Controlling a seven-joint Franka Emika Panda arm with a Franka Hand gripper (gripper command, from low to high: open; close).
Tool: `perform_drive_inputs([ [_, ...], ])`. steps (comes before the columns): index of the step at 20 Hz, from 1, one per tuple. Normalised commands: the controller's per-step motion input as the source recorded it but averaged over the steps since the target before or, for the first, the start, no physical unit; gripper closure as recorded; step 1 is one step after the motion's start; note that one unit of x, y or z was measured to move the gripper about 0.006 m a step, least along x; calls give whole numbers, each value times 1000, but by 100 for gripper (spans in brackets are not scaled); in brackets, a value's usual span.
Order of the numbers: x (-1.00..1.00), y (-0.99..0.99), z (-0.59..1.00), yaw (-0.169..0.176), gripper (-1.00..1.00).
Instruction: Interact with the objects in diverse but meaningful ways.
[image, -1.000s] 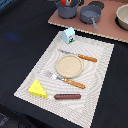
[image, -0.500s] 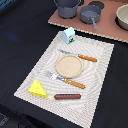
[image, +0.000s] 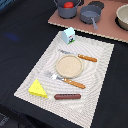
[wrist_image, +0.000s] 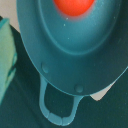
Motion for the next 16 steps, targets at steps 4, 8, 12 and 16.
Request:
perform_drive_inputs([
  [4,489,-73,456,-76,-100],
  [8,811,-331,657,-134,-100],
  [12,817,-398,419,-133,-100],
  [16,806,-540,78,-99,-100],
])
